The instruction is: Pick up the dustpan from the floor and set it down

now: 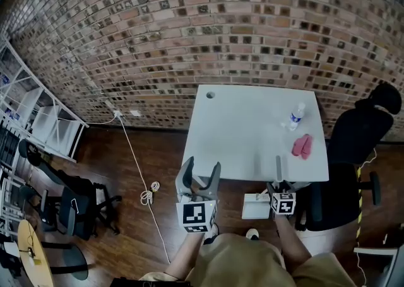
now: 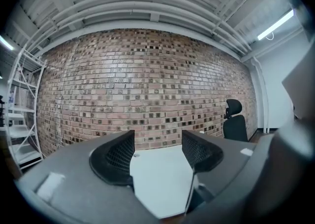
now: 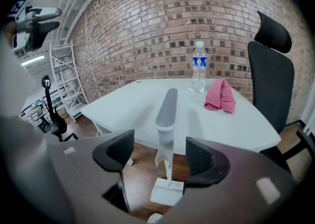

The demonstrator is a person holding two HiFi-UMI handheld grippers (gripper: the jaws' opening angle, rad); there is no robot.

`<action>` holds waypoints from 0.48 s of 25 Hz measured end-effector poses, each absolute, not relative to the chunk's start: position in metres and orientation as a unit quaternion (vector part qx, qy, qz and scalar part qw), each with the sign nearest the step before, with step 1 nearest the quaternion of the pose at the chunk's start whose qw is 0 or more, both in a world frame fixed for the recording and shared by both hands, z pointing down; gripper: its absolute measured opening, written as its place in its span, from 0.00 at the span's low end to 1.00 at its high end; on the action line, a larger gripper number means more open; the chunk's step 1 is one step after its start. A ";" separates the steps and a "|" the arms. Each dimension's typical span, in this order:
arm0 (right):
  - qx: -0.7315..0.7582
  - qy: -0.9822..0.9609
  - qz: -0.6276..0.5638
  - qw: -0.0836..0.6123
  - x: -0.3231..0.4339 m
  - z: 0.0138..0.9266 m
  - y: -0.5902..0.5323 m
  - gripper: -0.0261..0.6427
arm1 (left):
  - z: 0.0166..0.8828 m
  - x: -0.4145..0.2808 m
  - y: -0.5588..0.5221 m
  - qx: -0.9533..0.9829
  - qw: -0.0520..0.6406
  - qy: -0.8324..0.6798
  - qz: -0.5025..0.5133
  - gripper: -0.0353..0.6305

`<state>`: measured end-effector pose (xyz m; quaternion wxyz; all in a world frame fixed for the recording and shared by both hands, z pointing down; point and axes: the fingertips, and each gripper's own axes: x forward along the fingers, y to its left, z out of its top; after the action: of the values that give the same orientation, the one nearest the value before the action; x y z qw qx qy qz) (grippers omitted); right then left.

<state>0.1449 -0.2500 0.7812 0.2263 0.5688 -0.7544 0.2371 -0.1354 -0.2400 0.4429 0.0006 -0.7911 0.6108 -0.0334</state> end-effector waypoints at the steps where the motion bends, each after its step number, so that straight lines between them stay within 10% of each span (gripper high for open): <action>1: 0.574 -0.757 0.227 0.214 0.146 0.772 -0.246 0.50 | 0.443 -0.135 -0.240 -0.793 -0.001 0.608 -0.030 0.47; 12: 0.586 -0.805 0.076 0.051 0.136 0.578 -0.241 0.52 | 0.440 -0.126 -0.243 -0.806 -0.003 0.592 -0.015 0.47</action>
<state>0.1364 -0.2415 0.5783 0.0507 0.5859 -0.8052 0.0758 -0.1260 -0.2427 0.4401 -0.0031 -0.8061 0.5916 -0.0148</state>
